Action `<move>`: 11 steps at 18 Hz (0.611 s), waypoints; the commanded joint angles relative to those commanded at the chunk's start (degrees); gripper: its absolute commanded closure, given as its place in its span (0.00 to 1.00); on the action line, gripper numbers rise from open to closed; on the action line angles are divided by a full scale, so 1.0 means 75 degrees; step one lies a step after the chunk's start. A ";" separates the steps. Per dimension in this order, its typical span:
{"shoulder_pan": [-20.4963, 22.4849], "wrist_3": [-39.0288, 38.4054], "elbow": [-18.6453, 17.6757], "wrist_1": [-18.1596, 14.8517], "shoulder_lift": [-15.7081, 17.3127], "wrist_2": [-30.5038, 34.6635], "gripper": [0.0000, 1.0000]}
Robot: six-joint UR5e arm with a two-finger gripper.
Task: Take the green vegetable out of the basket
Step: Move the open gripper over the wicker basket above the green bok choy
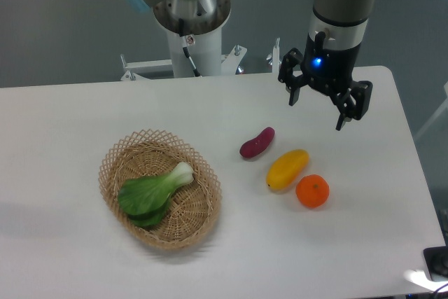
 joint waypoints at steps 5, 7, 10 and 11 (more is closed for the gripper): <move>-0.0012 -0.0023 -0.0187 0.0012 0.0058 -0.0012 0.00; -0.0023 -0.0058 -0.0211 0.0023 0.0059 0.0000 0.00; -0.0199 -0.0117 -0.0339 0.0012 0.0058 0.0012 0.00; -0.0199 -0.0129 -0.0467 0.0023 0.0070 0.0012 0.00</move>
